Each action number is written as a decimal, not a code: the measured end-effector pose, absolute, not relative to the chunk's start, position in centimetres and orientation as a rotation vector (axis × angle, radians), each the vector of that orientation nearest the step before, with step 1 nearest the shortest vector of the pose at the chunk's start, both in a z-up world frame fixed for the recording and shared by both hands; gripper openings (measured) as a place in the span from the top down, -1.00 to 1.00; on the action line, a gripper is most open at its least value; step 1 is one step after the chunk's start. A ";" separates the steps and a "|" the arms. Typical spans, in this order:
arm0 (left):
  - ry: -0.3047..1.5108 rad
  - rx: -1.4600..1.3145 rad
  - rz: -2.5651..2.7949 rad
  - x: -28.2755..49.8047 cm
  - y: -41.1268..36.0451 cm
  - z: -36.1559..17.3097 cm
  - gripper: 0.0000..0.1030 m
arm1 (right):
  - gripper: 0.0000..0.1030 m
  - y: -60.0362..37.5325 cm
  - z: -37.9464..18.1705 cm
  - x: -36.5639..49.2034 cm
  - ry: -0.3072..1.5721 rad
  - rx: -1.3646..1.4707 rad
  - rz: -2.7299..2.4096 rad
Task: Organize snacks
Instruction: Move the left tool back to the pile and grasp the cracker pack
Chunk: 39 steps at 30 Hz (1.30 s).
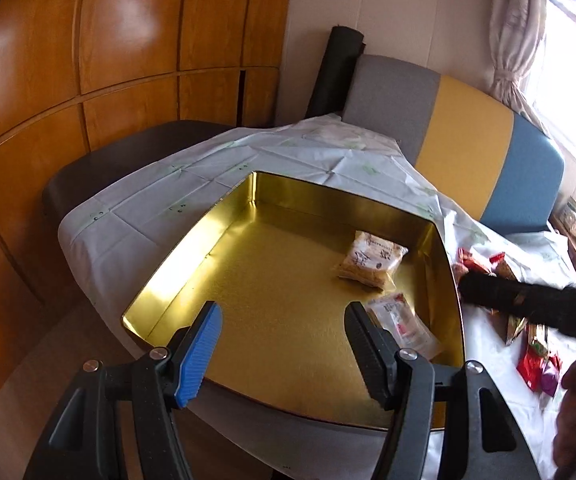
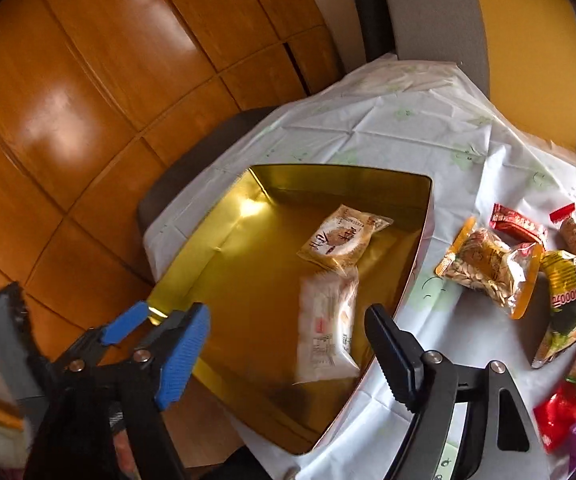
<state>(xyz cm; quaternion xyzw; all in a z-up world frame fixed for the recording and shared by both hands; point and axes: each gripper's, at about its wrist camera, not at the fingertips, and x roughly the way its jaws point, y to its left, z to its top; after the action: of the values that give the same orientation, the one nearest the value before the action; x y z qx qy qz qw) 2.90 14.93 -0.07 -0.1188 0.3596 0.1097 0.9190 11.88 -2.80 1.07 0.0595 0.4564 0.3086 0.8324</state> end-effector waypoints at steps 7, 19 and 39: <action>0.777 -0.233 0.219 3.3 14.8 -0.7 -0.13 | -0.57 -5.9 1.1 10.0 0.899 0.052 0.600; 0.761 -0.172 0.003 2.9 11.1 -0.4 -0.12 | -0.74 -17.4 1.6 8.7 0.868 -0.048 0.363; 0.872 -0.010 -0.394 5.8 -1.4 1.8 -0.14 | -0.74 -42.7 0.2 11.0 0.900 0.207 -0.188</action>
<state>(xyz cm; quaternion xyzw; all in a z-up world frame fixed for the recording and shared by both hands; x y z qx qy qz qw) 5.78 -1.45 1.84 -0.0048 0.4197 -0.1894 0.8877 11.02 -42.67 0.24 0.0999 0.4333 -0.0907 0.8911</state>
